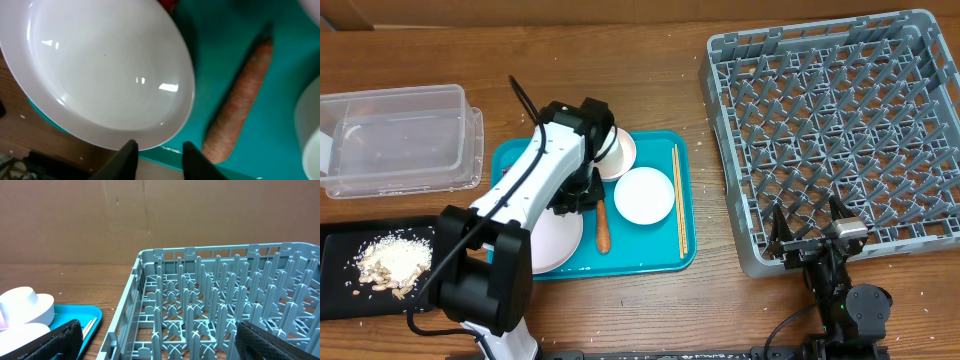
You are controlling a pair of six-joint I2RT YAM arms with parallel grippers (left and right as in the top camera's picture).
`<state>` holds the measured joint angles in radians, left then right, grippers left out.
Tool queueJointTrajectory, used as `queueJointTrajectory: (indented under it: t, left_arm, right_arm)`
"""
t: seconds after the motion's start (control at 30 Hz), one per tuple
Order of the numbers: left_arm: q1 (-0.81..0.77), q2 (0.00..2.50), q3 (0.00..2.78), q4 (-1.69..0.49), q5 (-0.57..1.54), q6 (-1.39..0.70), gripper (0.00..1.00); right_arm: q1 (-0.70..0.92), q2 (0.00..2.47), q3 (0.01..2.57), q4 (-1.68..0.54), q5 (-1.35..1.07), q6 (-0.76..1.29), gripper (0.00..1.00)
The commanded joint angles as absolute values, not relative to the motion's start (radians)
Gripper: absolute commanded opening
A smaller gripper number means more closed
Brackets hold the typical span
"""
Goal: Sort waste into correct bins and load items into the dishwasher
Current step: 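Grasp the orange carrot on the teal tray with the left gripper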
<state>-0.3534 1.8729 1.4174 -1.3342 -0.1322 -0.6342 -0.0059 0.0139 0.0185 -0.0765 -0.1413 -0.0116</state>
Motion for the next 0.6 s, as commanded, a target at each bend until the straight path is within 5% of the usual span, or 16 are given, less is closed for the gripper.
queueJointTrajectory:
  t: [0.0, 0.07, 0.57]
  left_arm:
    - [-0.386, 1.832, 1.443, -1.309, -0.097, -0.623, 0.63]
    - [-0.393, 1.832, 1.434, -1.28, -0.043, -0.597, 0.73]
    - [-0.407, 1.832, 1.216, -1.016, 0.071, -0.553, 0.59]
  right_arm:
    - [-0.009, 0.003, 0.008, -0.073, -0.133, -0.016, 1.0]
    - [-0.009, 0.003, 0.008, -0.073, -0.133, -0.016, 1.0]
    - [-0.009, 0.003, 0.008, -0.073, -0.133, -0.016, 1.0]
